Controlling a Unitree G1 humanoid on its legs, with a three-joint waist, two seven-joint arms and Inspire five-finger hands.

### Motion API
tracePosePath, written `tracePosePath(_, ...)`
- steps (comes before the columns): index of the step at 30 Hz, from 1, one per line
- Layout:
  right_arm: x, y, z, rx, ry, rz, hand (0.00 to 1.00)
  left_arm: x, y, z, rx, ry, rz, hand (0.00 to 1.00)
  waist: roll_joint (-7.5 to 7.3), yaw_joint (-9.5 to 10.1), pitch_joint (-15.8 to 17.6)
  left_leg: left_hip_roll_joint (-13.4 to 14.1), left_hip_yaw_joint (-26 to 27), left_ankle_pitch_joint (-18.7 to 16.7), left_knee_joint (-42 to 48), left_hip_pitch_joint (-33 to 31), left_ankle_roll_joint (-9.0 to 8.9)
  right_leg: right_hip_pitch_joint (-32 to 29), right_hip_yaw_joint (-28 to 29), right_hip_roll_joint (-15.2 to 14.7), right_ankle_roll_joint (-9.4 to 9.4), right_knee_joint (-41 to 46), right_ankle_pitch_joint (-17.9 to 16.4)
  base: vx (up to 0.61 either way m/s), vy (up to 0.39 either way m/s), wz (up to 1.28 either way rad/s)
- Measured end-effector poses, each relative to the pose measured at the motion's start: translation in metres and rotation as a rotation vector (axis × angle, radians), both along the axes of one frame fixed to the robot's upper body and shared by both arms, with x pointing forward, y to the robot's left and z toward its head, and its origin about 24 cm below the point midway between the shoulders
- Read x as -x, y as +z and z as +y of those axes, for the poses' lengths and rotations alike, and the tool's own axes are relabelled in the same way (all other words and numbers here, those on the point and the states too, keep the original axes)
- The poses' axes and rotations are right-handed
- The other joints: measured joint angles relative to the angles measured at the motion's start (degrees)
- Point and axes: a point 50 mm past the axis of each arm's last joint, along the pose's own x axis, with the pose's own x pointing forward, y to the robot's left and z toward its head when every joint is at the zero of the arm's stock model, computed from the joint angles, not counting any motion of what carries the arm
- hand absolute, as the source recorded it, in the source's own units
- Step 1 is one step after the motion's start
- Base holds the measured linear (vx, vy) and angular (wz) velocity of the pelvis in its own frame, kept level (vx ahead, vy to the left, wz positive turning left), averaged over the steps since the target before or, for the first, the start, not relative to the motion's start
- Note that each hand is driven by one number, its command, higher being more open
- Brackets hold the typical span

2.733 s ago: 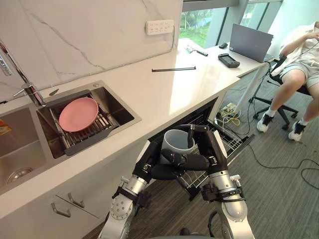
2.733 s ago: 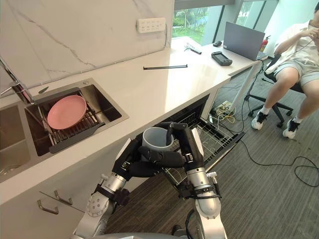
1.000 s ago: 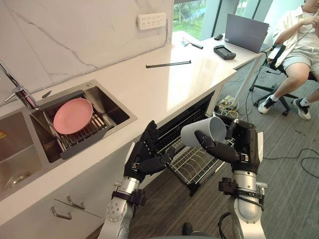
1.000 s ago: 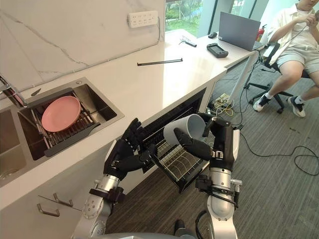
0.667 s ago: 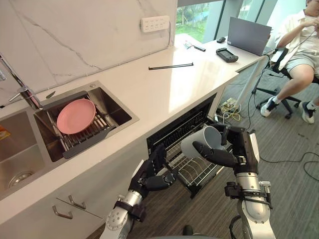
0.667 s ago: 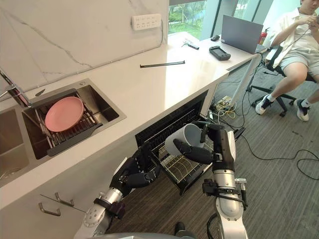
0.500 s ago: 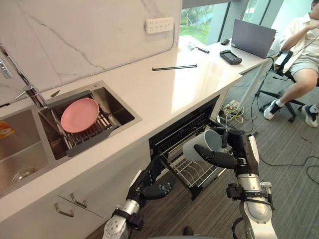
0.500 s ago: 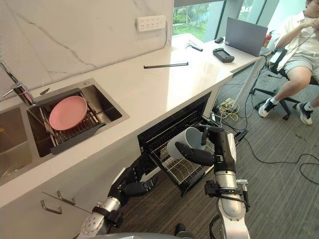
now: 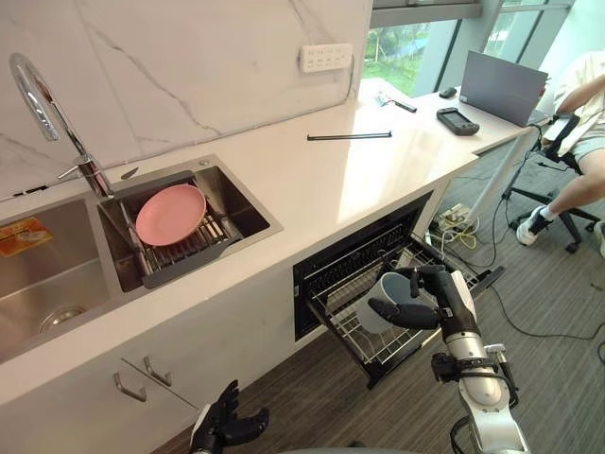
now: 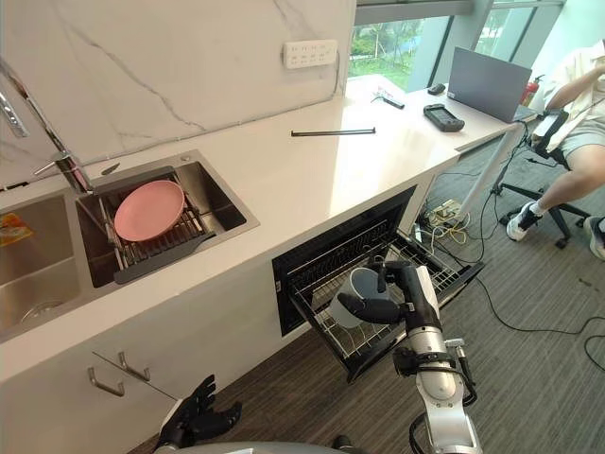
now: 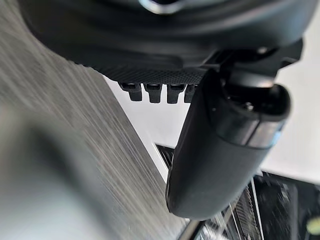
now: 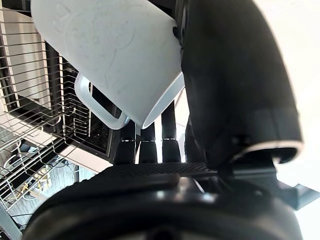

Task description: Walk over to the sink, pick up the cup, carry it to the dishwasher, place the cup inside the dishwasher, then close the dishwasher door

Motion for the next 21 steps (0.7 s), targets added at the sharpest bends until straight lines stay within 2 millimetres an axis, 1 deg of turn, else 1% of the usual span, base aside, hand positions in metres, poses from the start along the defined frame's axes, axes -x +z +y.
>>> tracePosePath(3, -0.001, -0.01, -0.003, 0.031, -0.001, 0.056, 0.0, 0.003, 0.0, 0.004, -0.026, 0.02, 0.003, 1.0, -0.67, 0.77, 0.51, -0.18, -0.6, 0.6, -0.44, 0.01, 0.13, 0.05, -0.54, -0.21, -0.01, 0.21, -0.01, -0.06, -0.01, 0.11)
tracePosePath(5, -0.002, -0.016, -0.003, 0.031, -0.006, 0.083, 0.0, 0.005, -0.001, 0.006, -0.028, 0.032, 0.009, 1.0, -0.82, 0.93, 0.89, -0.29, -1.02, 0.81, -0.65, -0.11, 0.23, 0.05, -0.91, -0.41, -0.03, 0.39, -0.04, -0.06, -0.005, 0.11)
tracePosePath(7, -0.007, -0.017, -0.006, 0.044, -0.008, 0.095, 0.0, 0.006, -0.001, 0.006, -0.029, 0.036, 0.012, 1.0, -0.85, 1.01, 1.99, -0.45, -1.41, 0.99, -0.63, -0.21, 0.33, 0.02, -1.26, -0.73, -0.03, 0.73, -0.09, -0.06, 0.009, 0.11)
tracePosePath(9, -0.017, -0.015, -0.011, 0.088, 0.003, 0.1, 0.0, 0.001, -0.001, 0.007, -0.031, 0.037, 0.0, 1.0, -0.91, 1.17, 3.48, -0.67, -1.77, 1.05, -0.3, -1.45, 0.28, -1.43, -1.54, -1.11, -0.08, 1.95, -0.32, -0.08, 0.01, 0.09)
tracePosePath(10, -0.023, -0.013, -0.012, 0.106, 0.003, 0.096, 0.0, -0.003, 0.0, 0.008, -0.034, 0.036, -0.011, 1.0, -1.08, 1.37, 4.28, -0.76, -1.82, 1.11, 0.29, -2.54, 0.37, -2.6, -1.54, -1.33, -0.15, 2.75, -0.49, -0.1, 0.006, 0.07)
tracePosePath(12, -0.039, -0.006, -0.014, 0.146, 0.006, 0.086, 0.0, -0.018, 0.003, 0.011, -0.043, 0.027, -0.047, 1.0, -1.57, 1.65, 6.58, -0.92, -2.24, 1.19, 2.12, -5.65, 0.5, -5.37, -1.74, -1.96, -0.27, 4.39, -0.56, -0.1, 0.0, 0.15)
tracePosePath(13, -0.05, -0.002, -0.016, 0.16, -0.002, 0.082, 0.0, -0.031, 0.007, 0.012, -0.048, 0.02, -0.08, 1.0, -1.87, 2.03, 9.02, -0.97, -2.79, 1.2, 3.38, -7.04, 0.53, -6.14, -2.23, -2.09, -0.31, 5.03, -0.54, -0.09, -0.02, 0.19)
tracePosePath(16, -0.064, 0.002, -0.017, 0.187, -0.01, 0.089, 0.0, -0.044, 0.011, 0.012, -0.056, 0.025, -0.119, 1.0, -1.99, 2.62, 11.84, -0.96, -3.18, 1.19, 4.91, -8.5, 0.55, -6.91, -2.68, -2.31, -0.38, 5.69, -0.58, -0.07, -0.021, 0.12)
tracePosePath(18, -0.071, 0.005, -0.018, 0.206, -0.009, 0.083, 0.0, -0.048, 0.013, 0.013, -0.058, 0.033, -0.136, 1.0, -1.93, 2.78, 12.91, -0.98, -3.19, 1.07, 5.63, -9.41, 0.66, -7.74, -2.69, -2.47, -0.41, 6.31, -0.6, -0.02, -0.003, 0.04)
tracePosePath(19, -0.077, 0.01, -0.022, 0.226, -0.015, 0.075, 0.0, -0.054, 0.016, 0.014, -0.062, 0.032, -0.158, 1.0, -1.89, 3.07, 14.1, -1.02, -3.2, 0.89, 6.43, -10.54, 0.68, -8.53, -2.69, -2.59, -0.43, 6.6, -0.59, -0.02, 0.004, 0.03)
tracePosePath(21, -0.084, 0.017, -0.029, 0.248, -0.035, 0.063, 0.0, -0.062, 0.02, 0.015, -0.06, 0.039, -0.184, 1.0, -1.88, 3.35, 15.4, -1.08, -3.3, 0.74, 7.31, -12.04, 0.69, -9.77, -2.73, -2.75, -0.44, 7.1, -0.57, -0.02, 0.004, 0.05)
